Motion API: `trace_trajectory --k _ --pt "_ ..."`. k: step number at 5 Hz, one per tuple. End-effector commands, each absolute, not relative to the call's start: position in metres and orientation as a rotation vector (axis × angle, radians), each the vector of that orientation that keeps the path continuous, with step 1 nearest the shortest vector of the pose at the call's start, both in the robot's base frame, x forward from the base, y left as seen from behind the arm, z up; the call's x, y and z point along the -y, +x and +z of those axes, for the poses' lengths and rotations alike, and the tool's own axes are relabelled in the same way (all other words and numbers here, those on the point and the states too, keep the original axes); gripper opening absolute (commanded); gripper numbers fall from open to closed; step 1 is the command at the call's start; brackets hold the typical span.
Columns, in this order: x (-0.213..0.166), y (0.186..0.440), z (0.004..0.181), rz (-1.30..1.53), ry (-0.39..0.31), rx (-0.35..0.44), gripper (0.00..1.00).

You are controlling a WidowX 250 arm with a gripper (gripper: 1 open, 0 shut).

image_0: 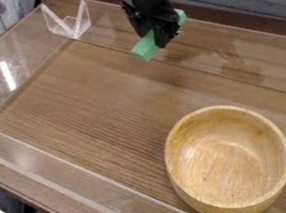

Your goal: Remove the green block from inside the brown bowl and put it on the table

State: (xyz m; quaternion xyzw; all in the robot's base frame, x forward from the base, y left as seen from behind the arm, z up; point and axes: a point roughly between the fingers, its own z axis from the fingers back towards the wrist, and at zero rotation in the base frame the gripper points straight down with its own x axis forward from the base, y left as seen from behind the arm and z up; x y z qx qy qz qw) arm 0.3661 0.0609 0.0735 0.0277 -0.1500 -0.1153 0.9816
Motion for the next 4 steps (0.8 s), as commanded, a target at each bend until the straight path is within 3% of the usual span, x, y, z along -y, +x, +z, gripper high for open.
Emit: trace_trajectory --k 1,4 --pt "-0.069 0.3776 0.0952 -0.221 0.082 0.387 0.0" --pt "-0.0741 0.3725 0.0894 -0.205 0.092 0.422 0.0"
